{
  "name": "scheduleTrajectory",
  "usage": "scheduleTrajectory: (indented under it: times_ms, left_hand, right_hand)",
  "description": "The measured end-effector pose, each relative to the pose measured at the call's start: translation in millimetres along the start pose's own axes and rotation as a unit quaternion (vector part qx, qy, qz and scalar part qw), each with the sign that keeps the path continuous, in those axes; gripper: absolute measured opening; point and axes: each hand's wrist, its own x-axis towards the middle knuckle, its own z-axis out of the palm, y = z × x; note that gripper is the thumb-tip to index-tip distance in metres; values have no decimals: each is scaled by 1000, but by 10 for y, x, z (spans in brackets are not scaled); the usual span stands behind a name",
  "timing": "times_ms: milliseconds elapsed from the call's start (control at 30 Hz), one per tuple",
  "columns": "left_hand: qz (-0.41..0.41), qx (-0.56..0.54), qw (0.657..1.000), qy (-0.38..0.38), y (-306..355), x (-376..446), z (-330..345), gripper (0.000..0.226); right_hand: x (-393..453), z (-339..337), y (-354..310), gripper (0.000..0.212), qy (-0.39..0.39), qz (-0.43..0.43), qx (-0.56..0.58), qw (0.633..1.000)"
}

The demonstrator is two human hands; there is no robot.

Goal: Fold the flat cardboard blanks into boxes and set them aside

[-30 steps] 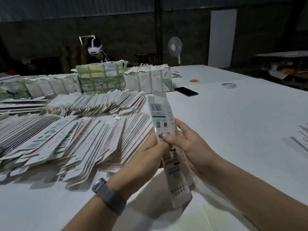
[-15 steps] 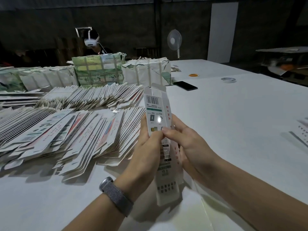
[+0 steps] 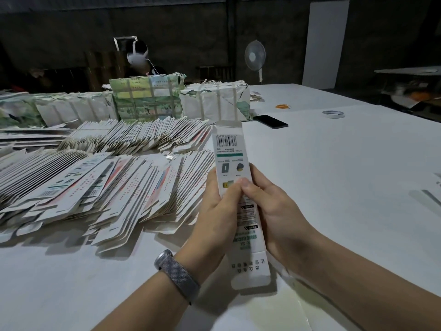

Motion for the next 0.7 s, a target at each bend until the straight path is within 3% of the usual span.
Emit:
scheduleTrajectory:
  times_ms: [167, 333, 467, 700]
  left_hand:
    - [9, -10, 1000, 9, -11, 22, -20, 38]
    - [-22, -57, 998, -8, 15, 15, -35, 28]
    - [-33, -74, 994, -70, 96, 46, -77, 57]
    - [-47, -14, 996, -79, 196, 101, -200, 41]
  right_hand:
    - [19, -62, -46, 49, -19, -3, -9, 1000]
    - [44, -144, -115, 42, -13, -13, -95, 995]
    - [46, -189, -154, 43, 10, -16, -168, 986]
    - [34, -185, -180, 40, 15, -31, -197, 980]
